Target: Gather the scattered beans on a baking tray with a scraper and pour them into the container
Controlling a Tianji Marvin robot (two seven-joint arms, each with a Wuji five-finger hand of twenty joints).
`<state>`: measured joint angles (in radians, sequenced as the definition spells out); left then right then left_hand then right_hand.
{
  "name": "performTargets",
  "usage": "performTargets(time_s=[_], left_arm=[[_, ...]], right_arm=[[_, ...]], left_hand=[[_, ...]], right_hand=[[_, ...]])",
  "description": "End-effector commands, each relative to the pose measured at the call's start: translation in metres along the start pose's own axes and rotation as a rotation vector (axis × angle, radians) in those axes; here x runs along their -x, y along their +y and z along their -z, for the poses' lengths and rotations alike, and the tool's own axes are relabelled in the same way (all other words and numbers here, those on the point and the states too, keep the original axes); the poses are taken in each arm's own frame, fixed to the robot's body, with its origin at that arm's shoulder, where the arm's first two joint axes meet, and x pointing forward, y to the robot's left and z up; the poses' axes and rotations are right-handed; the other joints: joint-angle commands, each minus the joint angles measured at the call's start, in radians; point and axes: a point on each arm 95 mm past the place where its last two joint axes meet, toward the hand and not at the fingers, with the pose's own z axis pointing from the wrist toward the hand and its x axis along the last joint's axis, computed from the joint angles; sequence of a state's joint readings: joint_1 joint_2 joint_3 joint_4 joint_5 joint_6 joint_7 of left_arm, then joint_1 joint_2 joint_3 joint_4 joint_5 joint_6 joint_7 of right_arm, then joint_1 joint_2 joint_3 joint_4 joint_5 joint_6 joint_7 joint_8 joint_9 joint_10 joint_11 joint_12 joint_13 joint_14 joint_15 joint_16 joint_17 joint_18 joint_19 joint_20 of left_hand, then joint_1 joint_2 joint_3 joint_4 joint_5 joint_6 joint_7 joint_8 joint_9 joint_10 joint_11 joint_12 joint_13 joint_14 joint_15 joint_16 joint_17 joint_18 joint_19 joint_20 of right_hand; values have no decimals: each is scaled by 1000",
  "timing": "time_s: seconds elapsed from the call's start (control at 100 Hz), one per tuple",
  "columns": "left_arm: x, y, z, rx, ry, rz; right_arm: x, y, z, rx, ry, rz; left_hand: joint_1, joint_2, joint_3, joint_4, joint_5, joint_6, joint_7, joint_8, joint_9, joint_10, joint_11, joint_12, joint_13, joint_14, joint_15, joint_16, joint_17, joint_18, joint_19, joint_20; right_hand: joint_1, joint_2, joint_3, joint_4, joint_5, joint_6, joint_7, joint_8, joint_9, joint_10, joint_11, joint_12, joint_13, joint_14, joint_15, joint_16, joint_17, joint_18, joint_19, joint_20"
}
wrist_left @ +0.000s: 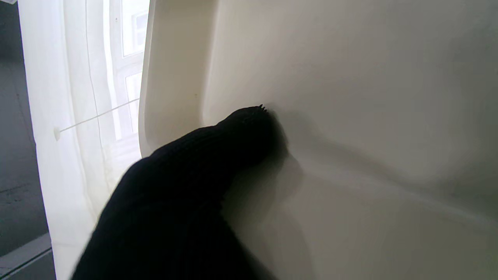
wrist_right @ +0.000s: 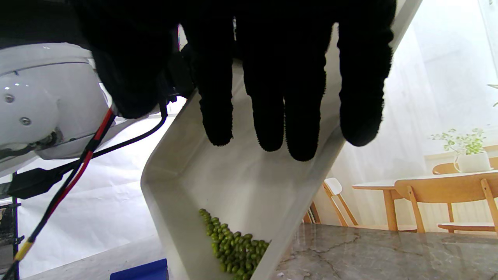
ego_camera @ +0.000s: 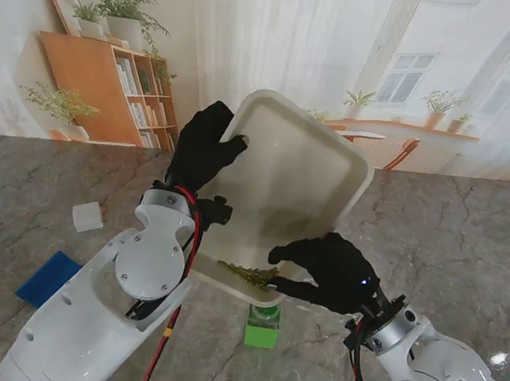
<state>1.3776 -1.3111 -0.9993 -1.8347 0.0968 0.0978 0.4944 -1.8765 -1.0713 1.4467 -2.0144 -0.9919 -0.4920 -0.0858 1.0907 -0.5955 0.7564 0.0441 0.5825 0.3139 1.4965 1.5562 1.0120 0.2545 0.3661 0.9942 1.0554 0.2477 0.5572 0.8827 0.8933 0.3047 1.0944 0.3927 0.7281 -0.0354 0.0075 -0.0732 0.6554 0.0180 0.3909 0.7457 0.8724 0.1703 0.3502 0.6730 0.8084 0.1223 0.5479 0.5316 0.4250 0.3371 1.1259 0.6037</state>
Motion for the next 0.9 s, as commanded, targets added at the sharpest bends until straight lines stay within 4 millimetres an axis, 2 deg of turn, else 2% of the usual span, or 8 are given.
performTargets(time_s=[0.0,0.89], left_arm=[[-7,1,-2,2,20,12],[-12,-1,-1,16,34,12]], right_arm=[[2,-4,1,-17,-1,1],[-2,-2,3,-10,11,9]], left_hand=[[54,39,69,116,18,-11,13,14,58,-147,53,15,46,-102,8,7,48,-181,102,81],[53,37,71,118,20,-12,14,14,61,-147,51,15,48,-101,7,7,52,-182,105,86]], right_hand=[[11,43,-16,35,3,-14,2,-16,0,-1,-11,-8,8,-7,-13,-1,-5,4,-10,-11],[11,43,-15,35,2,-15,2,-15,-1,-1,-11,-8,8,-7,-13,-1,-6,4,-10,-11]])
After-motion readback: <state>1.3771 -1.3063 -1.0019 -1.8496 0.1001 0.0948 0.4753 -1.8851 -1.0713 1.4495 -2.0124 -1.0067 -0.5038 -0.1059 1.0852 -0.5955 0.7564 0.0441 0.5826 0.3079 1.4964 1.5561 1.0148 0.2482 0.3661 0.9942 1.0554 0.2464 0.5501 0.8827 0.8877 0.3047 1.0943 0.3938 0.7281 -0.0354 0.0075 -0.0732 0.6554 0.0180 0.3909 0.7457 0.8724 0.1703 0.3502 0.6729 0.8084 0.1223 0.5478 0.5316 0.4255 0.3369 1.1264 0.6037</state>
